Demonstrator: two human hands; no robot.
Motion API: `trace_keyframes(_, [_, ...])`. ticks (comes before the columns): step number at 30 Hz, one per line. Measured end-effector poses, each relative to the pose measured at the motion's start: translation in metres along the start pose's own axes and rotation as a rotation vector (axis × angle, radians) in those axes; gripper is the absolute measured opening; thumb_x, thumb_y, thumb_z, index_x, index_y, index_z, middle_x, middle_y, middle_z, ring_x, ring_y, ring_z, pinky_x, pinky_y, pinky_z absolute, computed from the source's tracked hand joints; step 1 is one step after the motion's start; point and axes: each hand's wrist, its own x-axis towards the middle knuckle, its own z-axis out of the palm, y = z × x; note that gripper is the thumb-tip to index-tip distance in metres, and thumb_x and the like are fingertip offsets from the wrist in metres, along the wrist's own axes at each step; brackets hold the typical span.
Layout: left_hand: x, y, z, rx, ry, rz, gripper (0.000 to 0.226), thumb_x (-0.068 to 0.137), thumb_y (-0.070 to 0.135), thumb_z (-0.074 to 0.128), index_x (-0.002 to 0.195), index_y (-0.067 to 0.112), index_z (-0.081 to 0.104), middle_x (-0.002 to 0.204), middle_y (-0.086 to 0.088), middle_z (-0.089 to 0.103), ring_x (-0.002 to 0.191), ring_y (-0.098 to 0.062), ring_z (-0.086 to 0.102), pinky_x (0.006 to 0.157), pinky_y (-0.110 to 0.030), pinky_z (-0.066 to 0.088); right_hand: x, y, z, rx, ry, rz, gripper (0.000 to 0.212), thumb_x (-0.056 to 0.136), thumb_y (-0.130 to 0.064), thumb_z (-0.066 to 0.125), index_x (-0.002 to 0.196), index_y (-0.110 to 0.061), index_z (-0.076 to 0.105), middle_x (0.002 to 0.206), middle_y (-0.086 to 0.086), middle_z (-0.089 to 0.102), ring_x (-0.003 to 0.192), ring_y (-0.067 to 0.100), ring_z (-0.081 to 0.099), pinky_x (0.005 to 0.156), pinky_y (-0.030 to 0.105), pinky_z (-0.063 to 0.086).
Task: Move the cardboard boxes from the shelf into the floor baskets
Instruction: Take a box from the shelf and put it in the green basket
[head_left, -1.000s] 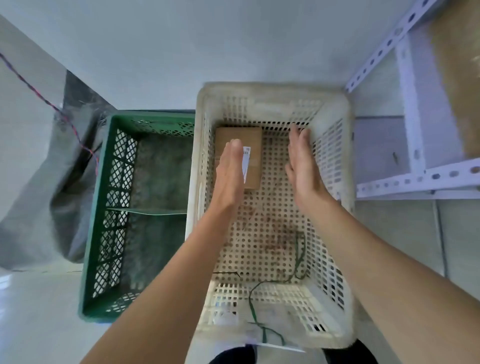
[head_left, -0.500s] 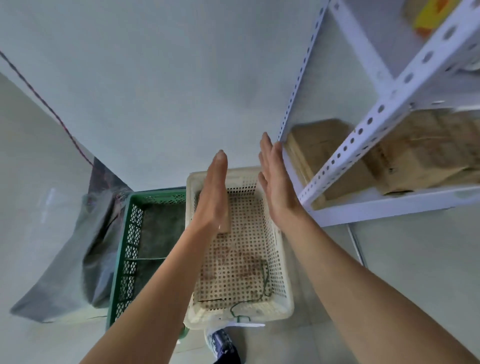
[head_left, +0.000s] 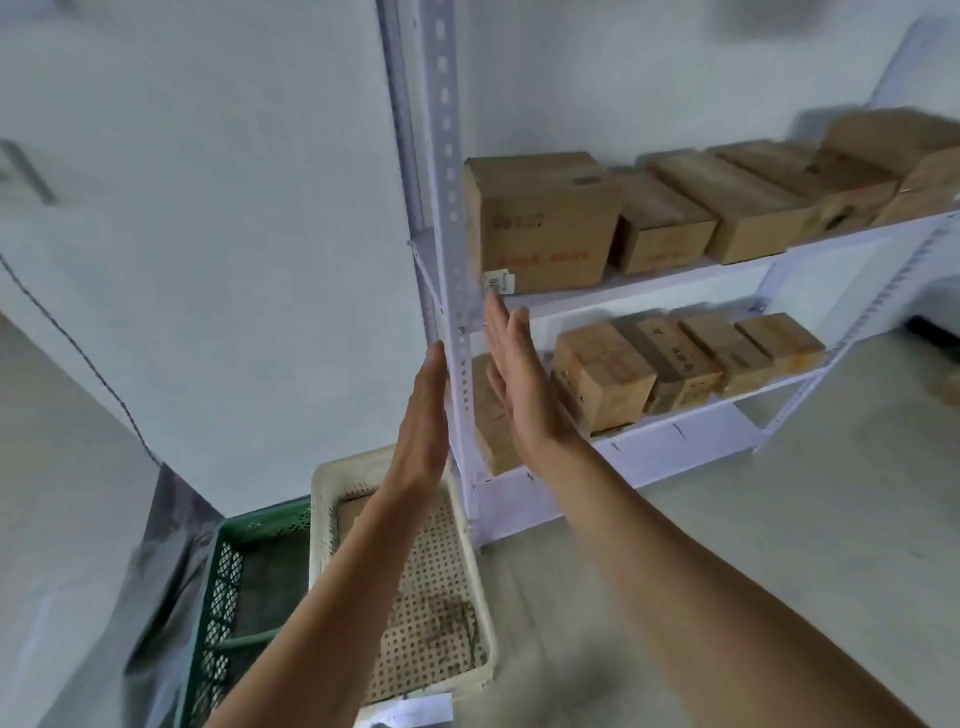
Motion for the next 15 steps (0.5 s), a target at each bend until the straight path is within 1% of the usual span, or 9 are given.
trace_keyframes(3, [-0.018, 0.038, 0.050, 0.032, -0.087, 0.069, 0.086, 0.096, 0.080, 0.027, 0.170, 0.037, 0.030, 0.178, 0.014, 0.027, 0.164, -0.007, 0.025, 0.136, -0.052, 0.019, -0.020, -0.042, -0.051, -0.032, 0.072, -0.051, 0.082, 0.091, -0.085, 0.019, 0.164, -0.050, 0.020, 0.174, -0.025, 0.015, 0.160, -0.003, 0.013, 0.133, 0.039, 0.011])
trace_keyframes(5, [-0.024, 0.062, 0.083, 0.022, -0.136, 0.126, 0.084, 0.101, 0.079, 0.025, 0.172, 0.035, 0.026, 0.180, 0.012, 0.022, 0.165, -0.009, 0.022, 0.136, -0.052, 0.016, -0.031, -0.066, -0.083, -0.023, 0.115, -0.093, 0.080, 0.092, -0.083, 0.019, 0.164, -0.050, 0.020, 0.175, -0.024, 0.014, 0.160, -0.002, 0.012, 0.134, 0.043, 0.010])
trace_keyframes(7, [-0.028, 0.083, 0.113, 0.000, -0.182, 0.168, 0.082, 0.102, 0.074, 0.024, 0.172, 0.032, 0.025, 0.181, 0.011, 0.022, 0.165, -0.009, 0.022, 0.136, -0.053, 0.017, -0.040, -0.090, -0.111, -0.013, 0.157, -0.132, 0.077, 0.096, -0.084, 0.019, 0.164, -0.049, 0.021, 0.175, -0.022, 0.014, 0.160, -0.001, 0.012, 0.134, 0.046, 0.009])
trace_keyframes(8, [-0.029, 0.093, 0.128, -0.004, -0.204, 0.179, 0.084, 0.099, 0.074, 0.023, 0.172, 0.032, 0.025, 0.181, 0.011, 0.021, 0.165, -0.009, 0.022, 0.136, -0.053, 0.018, -0.044, -0.101, -0.123, 0.000, 0.174, -0.145, 0.079, 0.096, -0.086, 0.020, 0.165, -0.048, 0.021, 0.175, -0.021, 0.015, 0.161, 0.000, 0.012, 0.134, 0.044, 0.008])
trace_keyframes(10, [-0.028, 0.111, 0.157, -0.006, -0.254, 0.200, 0.089, 0.094, 0.077, 0.024, 0.172, 0.034, 0.025, 0.181, 0.011, 0.021, 0.165, -0.010, 0.023, 0.135, -0.051, 0.018, -0.049, -0.122, -0.148, 0.045, 0.203, -0.173, 0.091, 0.087, -0.091, 0.027, 0.165, -0.045, 0.021, 0.176, -0.019, 0.014, 0.162, 0.003, 0.011, 0.133, 0.041, 0.007])
trace_keyframes(11, [-0.026, 0.120, 0.171, -0.013, -0.276, 0.211, 0.089, 0.095, 0.077, 0.024, 0.172, 0.034, 0.025, 0.181, 0.011, 0.021, 0.165, -0.011, 0.022, 0.135, -0.051, 0.018, -0.051, -0.131, -0.161, 0.051, 0.219, -0.188, 0.094, 0.087, -0.094, 0.029, 0.166, -0.044, 0.021, 0.176, -0.018, 0.014, 0.162, 0.004, 0.011, 0.133, 0.041, 0.007])
trace_keyframes(12, [-0.022, 0.129, 0.186, -0.023, -0.299, 0.224, 0.087, 0.097, 0.076, 0.024, 0.172, 0.034, 0.024, 0.181, 0.011, 0.021, 0.165, -0.011, 0.022, 0.135, -0.050, 0.018, -0.052, -0.139, -0.174, 0.036, 0.242, -0.203, 0.092, 0.089, -0.092, 0.028, 0.166, -0.042, 0.021, 0.176, -0.019, 0.015, 0.162, 0.004, 0.011, 0.134, 0.043, 0.007])
trace_keyframes(14, [-0.012, 0.143, 0.214, -0.048, -0.346, 0.243, 0.080, 0.102, 0.074, 0.024, 0.173, 0.035, 0.023, 0.181, 0.012, 0.019, 0.165, -0.010, 0.020, 0.135, -0.049, 0.016, -0.051, -0.152, -0.200, -0.004, 0.286, -0.234, 0.088, 0.089, -0.081, 0.024, 0.167, -0.041, 0.021, 0.175, -0.019, 0.017, 0.161, 0.003, 0.014, 0.134, 0.045, 0.009])
trace_keyframes(15, [-0.006, 0.150, 0.227, -0.062, -0.369, 0.251, 0.082, 0.102, 0.076, 0.025, 0.172, 0.035, 0.023, 0.180, 0.014, 0.020, 0.165, -0.008, 0.020, 0.135, -0.047, 0.016, -0.049, -0.159, -0.214, -0.022, 0.306, -0.251, 0.088, 0.088, -0.081, 0.023, 0.167, -0.041, 0.021, 0.175, -0.019, 0.018, 0.161, 0.004, 0.014, 0.134, 0.046, 0.009])
